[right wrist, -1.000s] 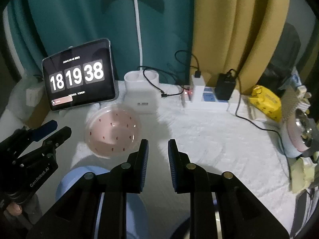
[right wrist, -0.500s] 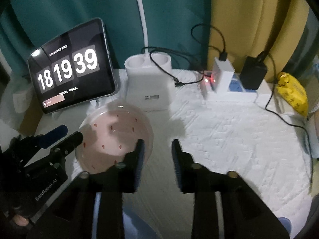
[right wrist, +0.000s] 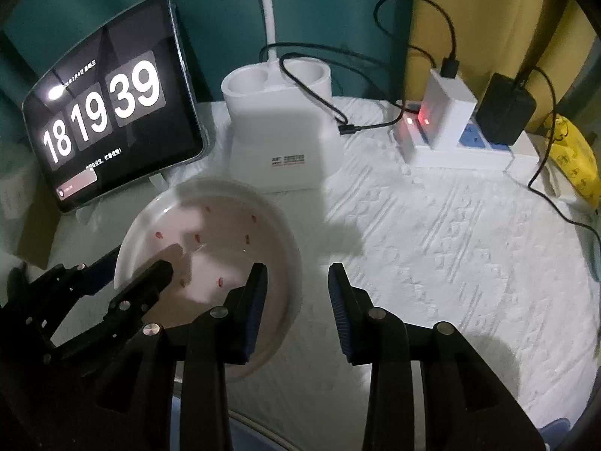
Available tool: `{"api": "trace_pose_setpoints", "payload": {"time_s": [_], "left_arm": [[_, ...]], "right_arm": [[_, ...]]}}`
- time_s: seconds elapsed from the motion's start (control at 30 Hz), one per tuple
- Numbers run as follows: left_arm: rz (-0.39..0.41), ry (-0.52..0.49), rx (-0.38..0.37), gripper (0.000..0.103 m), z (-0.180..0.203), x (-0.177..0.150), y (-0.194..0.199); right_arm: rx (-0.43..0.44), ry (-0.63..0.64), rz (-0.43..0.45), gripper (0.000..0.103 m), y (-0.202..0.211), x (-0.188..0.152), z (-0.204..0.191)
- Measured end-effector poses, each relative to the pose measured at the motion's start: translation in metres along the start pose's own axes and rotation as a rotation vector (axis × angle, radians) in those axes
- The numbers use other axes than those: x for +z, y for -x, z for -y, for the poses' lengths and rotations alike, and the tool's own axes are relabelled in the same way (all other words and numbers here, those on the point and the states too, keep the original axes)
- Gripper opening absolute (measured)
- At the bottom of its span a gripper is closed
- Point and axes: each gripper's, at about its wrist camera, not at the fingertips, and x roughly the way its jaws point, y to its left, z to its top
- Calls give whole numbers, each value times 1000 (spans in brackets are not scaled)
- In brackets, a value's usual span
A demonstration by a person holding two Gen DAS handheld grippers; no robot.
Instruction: Organize plates and bowls
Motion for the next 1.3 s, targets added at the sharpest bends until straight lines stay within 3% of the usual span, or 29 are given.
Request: {"api": "trace_pose_setpoints", "payload": {"time_s": [0.3, 0.4, 0.47, 1.3], "left_arm": [[-4, -4, 0, 37, 1, -1, -4], [-9, -8, -24, 28, 3, -1, -6], [-4, -27, -25, 23, 6, -2, -6], [59, -13, -31, 23, 7, -8, 26]], "right_arm": [[17, 1, -45, 35, -21, -7, -6], [34, 2, -56, 21, -26, -7, -7], [23, 14, -53, 17, -27, -8, -11], [33, 27, 32, 16, 17, -8, -21]]}}
